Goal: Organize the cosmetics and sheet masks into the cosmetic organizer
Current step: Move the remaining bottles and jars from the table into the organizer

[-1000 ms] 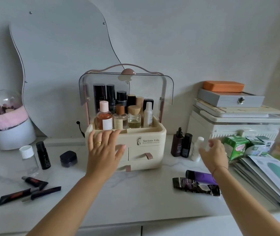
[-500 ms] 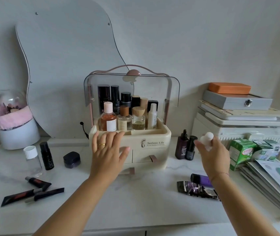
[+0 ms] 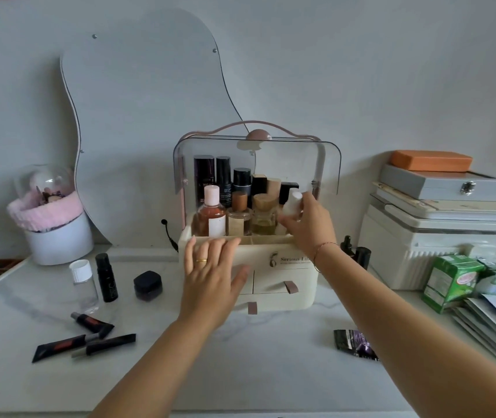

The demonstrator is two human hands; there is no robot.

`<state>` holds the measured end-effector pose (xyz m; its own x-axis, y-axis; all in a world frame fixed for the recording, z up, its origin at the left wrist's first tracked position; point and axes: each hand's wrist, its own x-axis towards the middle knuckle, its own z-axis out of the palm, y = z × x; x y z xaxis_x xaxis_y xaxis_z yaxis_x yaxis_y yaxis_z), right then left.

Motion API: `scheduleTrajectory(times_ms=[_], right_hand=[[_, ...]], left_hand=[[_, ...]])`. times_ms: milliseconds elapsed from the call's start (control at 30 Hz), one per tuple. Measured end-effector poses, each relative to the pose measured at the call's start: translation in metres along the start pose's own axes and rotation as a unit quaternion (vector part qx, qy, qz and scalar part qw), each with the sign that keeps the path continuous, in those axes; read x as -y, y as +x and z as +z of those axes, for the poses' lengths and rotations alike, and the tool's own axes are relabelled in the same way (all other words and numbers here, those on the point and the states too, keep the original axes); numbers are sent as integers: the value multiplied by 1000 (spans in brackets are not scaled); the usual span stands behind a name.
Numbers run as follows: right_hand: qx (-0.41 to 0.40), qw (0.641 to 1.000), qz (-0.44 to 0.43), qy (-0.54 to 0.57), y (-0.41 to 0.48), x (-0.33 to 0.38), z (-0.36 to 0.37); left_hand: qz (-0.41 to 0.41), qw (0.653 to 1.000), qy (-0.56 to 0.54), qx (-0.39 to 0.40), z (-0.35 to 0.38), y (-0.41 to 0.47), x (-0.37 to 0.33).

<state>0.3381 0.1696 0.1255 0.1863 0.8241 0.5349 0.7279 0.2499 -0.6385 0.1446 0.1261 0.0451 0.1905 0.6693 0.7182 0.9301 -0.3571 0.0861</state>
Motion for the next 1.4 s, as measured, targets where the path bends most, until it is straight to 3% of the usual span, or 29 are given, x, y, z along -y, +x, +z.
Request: scheduleTrajectory(times_ms=[333,600,733,900,1000,1067,1133,1233,1300,1400], right_hand=[[-62,998,6,10,-3,-4,6],[-68,997,26,-2,-11,-4,8],[-69,997,-20,1,-35,-5,10],[-69,987,-118,-86,-77,-14,12],[-37,977,-156,-138,-85,-24,5],[-12,975,-162,-150,-87,-27,2],[-2,973,-167,-159,-89,-30,3],[-6,972,-165,-166,-91,-27,6],[-17,971,-165,-172,-91,-25,9],[-31,968,-168,-182,-91,-26,13]], left_hand=[[1,1000,3,-1,1,0,0],[4,1000,4,-12,2,0,0],[7,1000,9,-15,4,1,1],[18,1000,9,23,-2,-1,1],[21,997,-62,30,-13,-9,7],[-14,995,-97,-14,-23,-21,24],[-80,984,-105,-121,-35,-34,52],[-268,922,-119,-251,-51,-45,106],[-390,878,-178,-214,-55,-47,141],[-449,850,-267,-68,-48,-52,178]])
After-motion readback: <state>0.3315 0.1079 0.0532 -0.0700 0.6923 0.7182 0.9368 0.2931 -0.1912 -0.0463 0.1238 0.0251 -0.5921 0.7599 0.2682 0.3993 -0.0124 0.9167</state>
